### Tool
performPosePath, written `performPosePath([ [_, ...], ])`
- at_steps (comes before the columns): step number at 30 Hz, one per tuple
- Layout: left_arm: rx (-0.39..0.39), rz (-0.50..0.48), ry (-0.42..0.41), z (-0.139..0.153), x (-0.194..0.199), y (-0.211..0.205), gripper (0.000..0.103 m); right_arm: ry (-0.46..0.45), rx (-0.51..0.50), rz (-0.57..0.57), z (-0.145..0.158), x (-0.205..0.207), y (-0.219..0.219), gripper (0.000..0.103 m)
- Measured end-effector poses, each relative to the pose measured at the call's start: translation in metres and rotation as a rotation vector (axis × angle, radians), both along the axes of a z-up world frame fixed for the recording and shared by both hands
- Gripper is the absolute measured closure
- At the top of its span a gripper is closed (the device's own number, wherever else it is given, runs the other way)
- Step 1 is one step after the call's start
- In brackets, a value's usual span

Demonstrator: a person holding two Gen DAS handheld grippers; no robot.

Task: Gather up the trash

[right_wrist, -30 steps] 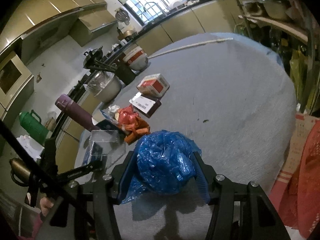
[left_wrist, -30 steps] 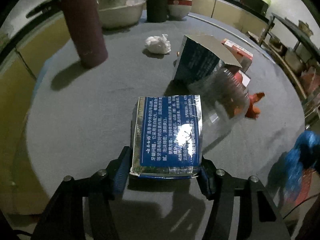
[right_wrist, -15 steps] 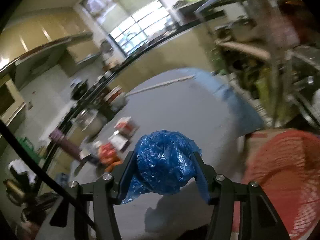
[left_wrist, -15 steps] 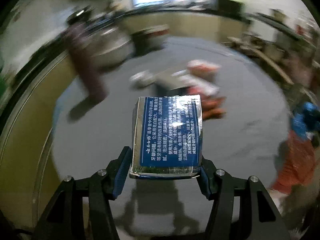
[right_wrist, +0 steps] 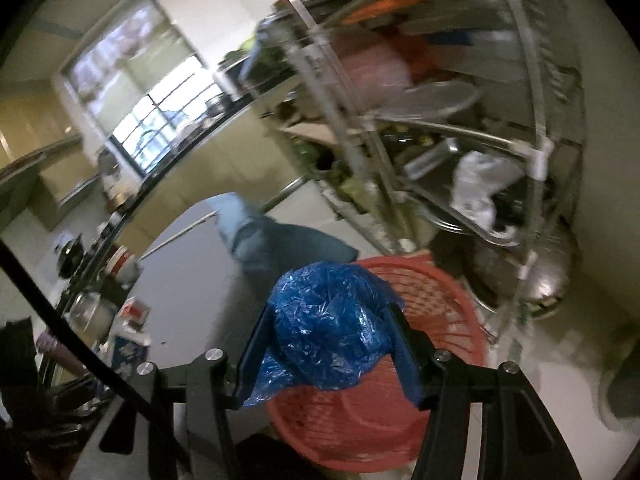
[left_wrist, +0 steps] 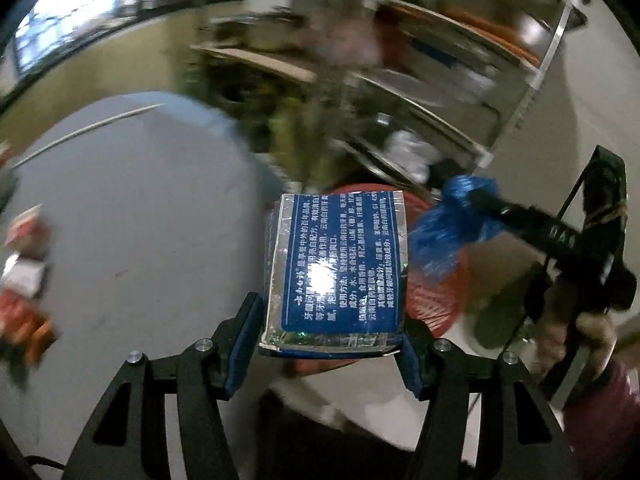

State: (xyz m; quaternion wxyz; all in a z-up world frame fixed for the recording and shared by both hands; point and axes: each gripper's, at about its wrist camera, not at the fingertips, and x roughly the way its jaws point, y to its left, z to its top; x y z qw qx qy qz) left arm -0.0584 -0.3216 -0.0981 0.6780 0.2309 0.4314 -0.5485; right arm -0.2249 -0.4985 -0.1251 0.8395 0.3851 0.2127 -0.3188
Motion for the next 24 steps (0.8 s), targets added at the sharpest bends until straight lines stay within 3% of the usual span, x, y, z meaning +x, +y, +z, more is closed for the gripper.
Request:
performPosePath([
  [3,0.036,-0.074,-0.004,-0.015,-0.023,-0.042,0.035,-0.023,0.055,-0.006,-0.016,-0.006,-0.012,0.035],
  [8,0.110,-0.054,0.037,-0.034,-0.025,-0.058,0.034,-0.131,0.150,-0.027,-0.041,-0.017,-0.029,0.029],
  [11,0.114,-0.016,0.020,-0.036,-0.009,-0.045,0.034,-0.123,0.074,-0.093,-0.042,-0.025,-0.041,0.029],
  [15,0.096,0.070,-0.022,-0.024,0.014,-0.004,0.034,0.101,-0.194,-0.190,-0.025,-0.009,-0.057,0.029],
  [19,0.089,0.237,-0.116,-0.012,0.046,0.074,0.034,0.435,-0.426,-0.242,-0.029,0.031,-0.080,0.029],
  [21,0.102,0.330,-0.150,-0.009,0.060,0.109,0.034,0.548,-0.490,-0.231,-0.038,0.050,-0.088,0.030],
  [24,0.139,0.494,-0.194,-0.007,0.082,0.167,0.034,0.683,-0.499,-0.153,-0.066,0.082,-0.105,0.030],
])
